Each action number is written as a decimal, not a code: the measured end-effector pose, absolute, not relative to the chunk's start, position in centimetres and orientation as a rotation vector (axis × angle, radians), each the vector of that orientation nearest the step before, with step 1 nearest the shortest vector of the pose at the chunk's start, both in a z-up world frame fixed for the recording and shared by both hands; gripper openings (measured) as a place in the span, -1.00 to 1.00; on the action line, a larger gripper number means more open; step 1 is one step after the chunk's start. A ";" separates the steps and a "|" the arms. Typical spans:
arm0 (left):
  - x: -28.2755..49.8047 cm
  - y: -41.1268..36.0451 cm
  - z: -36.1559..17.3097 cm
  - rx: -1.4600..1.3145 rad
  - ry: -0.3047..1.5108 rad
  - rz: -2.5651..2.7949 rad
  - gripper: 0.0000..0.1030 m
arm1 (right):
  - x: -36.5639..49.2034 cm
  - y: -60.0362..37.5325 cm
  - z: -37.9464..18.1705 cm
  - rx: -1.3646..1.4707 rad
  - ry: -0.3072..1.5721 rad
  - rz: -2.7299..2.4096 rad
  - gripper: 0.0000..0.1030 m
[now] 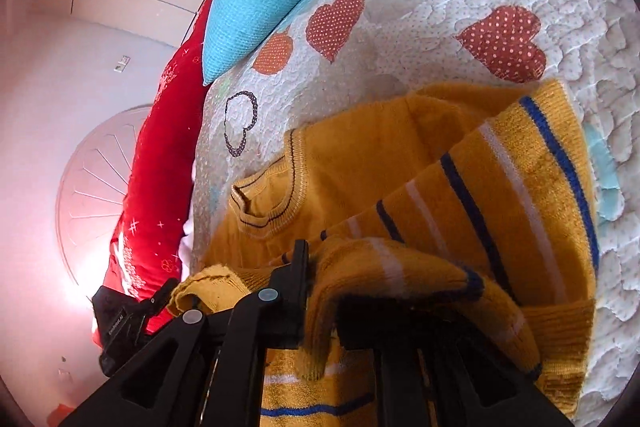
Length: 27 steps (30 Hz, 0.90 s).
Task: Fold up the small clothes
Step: 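Open both grippers and withdraw them from the folded sweater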
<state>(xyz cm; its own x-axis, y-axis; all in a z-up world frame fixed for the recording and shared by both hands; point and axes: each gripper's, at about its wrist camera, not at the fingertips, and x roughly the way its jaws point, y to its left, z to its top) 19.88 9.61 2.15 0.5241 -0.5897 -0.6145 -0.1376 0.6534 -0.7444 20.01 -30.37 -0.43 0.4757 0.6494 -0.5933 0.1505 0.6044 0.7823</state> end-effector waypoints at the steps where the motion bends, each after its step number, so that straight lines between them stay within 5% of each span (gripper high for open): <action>1: 20.1 10.1 2.0 -0.900 0.993 -0.336 0.10 | 20.3 -30.7 -0.8 0.956 1.047 0.379 -0.51; 6: 20.3 12.9 1.7 -1.067 0.929 -0.331 0.21 | 20.9 -31.9 -1.2 1.099 0.989 0.391 -0.15; 14: 18.2 15.9 2.9 -0.957 0.928 -0.197 0.29 | 21.9 -33.3 0.2 1.077 0.973 0.254 0.10; 17: 16.2 15.7 3.8 -0.829 0.955 -0.177 0.29 | 20.3 -33.8 2.1 0.983 0.959 0.246 0.37; 27: 6.5 12.8 4.5 -0.323 0.997 -0.093 0.47 | 7.0 -33.2 4.3 0.399 1.027 0.213 0.40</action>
<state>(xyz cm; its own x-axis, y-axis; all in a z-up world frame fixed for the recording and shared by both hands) 6.52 12.76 4.49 0.5430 -0.2232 -0.8095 -0.0702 0.9486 -0.3086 7.03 -33.22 4.27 0.5048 0.3559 -0.7864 0.0132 0.9078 0.4192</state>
